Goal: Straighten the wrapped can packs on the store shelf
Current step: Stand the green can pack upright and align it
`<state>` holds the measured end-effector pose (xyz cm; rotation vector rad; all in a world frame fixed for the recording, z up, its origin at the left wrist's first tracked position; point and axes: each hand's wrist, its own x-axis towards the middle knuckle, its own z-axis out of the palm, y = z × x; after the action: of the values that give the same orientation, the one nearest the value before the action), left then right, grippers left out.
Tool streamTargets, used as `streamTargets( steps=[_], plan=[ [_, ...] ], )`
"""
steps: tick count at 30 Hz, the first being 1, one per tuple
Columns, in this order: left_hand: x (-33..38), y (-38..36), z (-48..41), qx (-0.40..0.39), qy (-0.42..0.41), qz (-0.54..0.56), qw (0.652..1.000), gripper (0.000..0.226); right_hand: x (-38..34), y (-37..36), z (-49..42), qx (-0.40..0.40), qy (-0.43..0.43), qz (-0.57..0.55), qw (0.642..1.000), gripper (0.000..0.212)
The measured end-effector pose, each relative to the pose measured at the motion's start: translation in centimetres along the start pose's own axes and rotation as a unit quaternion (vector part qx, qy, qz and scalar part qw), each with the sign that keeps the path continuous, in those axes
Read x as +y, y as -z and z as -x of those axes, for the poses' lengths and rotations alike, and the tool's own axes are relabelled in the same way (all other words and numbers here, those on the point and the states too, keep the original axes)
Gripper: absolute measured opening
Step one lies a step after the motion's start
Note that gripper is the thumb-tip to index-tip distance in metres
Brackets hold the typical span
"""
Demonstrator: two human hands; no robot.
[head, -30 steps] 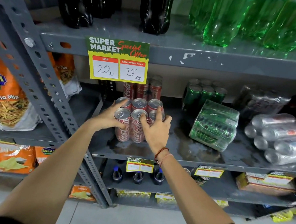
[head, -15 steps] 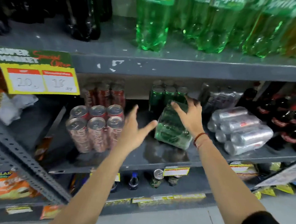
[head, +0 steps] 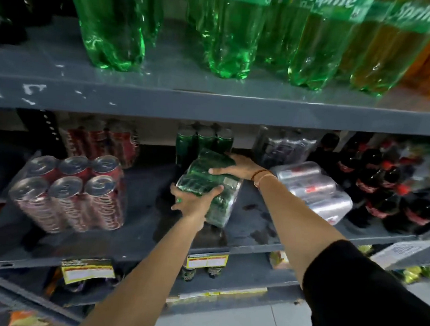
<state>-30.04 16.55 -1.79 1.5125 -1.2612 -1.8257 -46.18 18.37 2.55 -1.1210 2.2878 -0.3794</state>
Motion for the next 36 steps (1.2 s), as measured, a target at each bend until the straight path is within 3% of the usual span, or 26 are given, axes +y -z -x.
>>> streamTargets(
  steps=[6, 9, 12, 14, 17, 21, 23, 25, 28, 31, 34, 36],
  plan=[
    [-0.1, 0.4, -0.5, 0.002, -0.058, 0.022, 0.998, 0.104, 0.4, -0.8, 0.7, 0.075, 0.028, -0.040, 0.996, 0.104],
    [0.3, 0.9, -0.3, -0.003, -0.174, -0.052, 0.983, 0.108, 1.7, -1.7, 1.9, 0.142, 0.034, -0.153, 0.977, 0.102],
    [1.0, 2.0, -0.5, -0.029, -0.328, -0.186, 0.926, 0.110, 3.4, -4.3, 3.4, 0.198, 0.045, -0.342, 0.917, 0.102],
    [1.2, 2.9, -0.9, -0.061, -0.406, -0.263, 0.873, 0.105, 4.1, -6.1, 4.1, 0.234, 0.048, -0.386, 0.891, 0.096],
    [0.2, 4.0, -1.5, -0.081, -0.456, -0.355, 0.812, 0.096, 4.7, -8.5, 5.0, 0.261, 0.038, -0.382, 0.886, 0.108],
    [-2.0, 5.1, -1.8, -0.072, -0.491, -0.393, 0.774, 0.085, 5.2, -10.8, 6.4, 0.274, 0.063, -0.373, 0.884, 0.112],
    [-2.0, 5.4, -1.6, -0.071, -0.489, -0.386, 0.779, 0.085, 5.3, -10.5, 6.6, 0.265, 0.072, -0.373, 0.886, 0.109],
    [-1.8, 5.2, -0.8, -0.074, -0.478, -0.340, 0.807, 0.086, 5.5, -9.4, 6.7, 0.243, 0.088, -0.387, 0.885, 0.101],
    [-2.5, 4.0, 1.6, -0.035, -0.416, -0.197, 0.887, 0.090, 5.2, -6.5, 6.2, 0.238, 0.099, -0.421, 0.870, 0.081],
    [-3.4, 1.8, 3.9, 0.006, -0.316, -0.085, 0.945, 0.087, 3.9, -3.2, 4.7, 0.194, 0.094, -0.408, 0.887, 0.066],
    [-2.7, -0.6, 4.4, -0.004, -0.270, -0.101, 0.957, 0.087, 2.7, -1.4, 3.4, 0.109, 0.112, -0.340, 0.927, 0.055],
    [-2.4, -1.5, 4.0, 0.008, -0.260, -0.123, 0.958, 0.086, 2.6, -1.5, 3.3, 0.097, 0.105, -0.335, 0.931, 0.050]
  ],
)
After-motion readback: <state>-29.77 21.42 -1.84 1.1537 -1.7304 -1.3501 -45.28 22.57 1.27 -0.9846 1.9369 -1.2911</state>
